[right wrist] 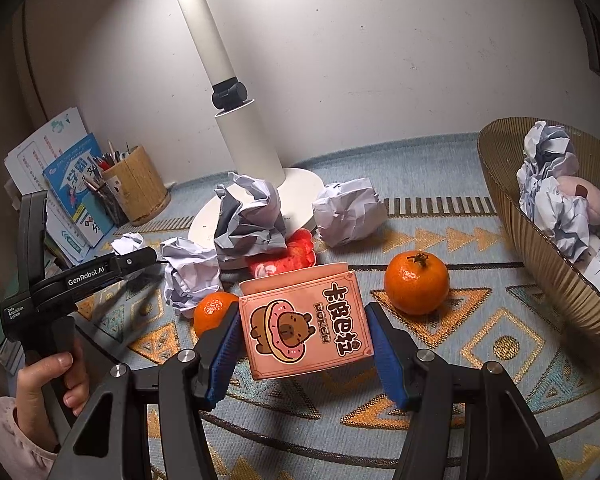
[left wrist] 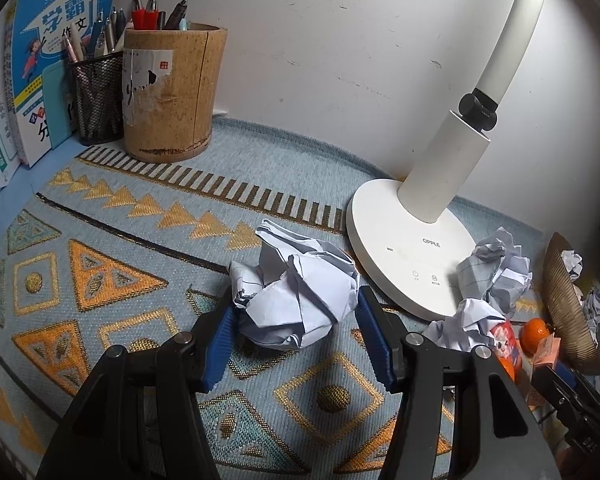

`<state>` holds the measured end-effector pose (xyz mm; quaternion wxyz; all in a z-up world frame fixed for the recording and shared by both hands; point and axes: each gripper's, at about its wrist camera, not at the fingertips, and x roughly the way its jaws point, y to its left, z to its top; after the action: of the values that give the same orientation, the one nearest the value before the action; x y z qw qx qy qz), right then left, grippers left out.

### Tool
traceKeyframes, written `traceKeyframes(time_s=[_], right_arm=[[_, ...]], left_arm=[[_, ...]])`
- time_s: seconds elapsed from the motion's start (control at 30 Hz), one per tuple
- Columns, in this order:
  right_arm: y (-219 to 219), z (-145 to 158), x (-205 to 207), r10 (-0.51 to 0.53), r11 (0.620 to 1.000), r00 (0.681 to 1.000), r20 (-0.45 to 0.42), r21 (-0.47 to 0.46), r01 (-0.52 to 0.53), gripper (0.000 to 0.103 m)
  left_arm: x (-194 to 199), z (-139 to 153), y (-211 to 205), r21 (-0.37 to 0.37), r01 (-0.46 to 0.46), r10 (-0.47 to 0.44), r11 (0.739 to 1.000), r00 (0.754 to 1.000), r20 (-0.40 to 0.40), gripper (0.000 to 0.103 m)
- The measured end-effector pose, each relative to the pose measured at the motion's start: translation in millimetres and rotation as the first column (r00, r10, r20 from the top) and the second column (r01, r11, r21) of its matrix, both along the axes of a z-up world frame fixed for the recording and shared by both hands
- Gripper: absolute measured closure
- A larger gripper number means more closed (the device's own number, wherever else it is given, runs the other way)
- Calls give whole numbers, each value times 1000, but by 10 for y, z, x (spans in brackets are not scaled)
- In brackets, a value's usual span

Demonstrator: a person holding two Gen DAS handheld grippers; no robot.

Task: Organize objects
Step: 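Carry the pink box and paper ball to the amber bowl and open both tools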

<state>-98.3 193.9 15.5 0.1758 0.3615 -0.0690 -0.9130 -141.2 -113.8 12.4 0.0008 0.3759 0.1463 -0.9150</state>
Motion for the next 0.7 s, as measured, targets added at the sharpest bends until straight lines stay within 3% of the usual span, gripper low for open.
traceKeyframes(time_s=[0.37,0.53,0.63,0.7], right_arm=[[184,-10,33,-17,993,1000,15,-116,19,44],[268,15,93,-30,985,1000,-4,-171,29,44],[329,55,144,-16,971,1000,1,-239,16,44],[384,154,185,-19,962,1000,-7,-274,17,44]], left_arm=[[171,161,146,-79,14,-23,997,994,-109,47],[326,249,53,-74,-54,40,996,983,-177,47],[402,312,105,-122,-71,43,990,975,-218,47],[430,352,220,-181,-73,37,981,981,-193,47]])
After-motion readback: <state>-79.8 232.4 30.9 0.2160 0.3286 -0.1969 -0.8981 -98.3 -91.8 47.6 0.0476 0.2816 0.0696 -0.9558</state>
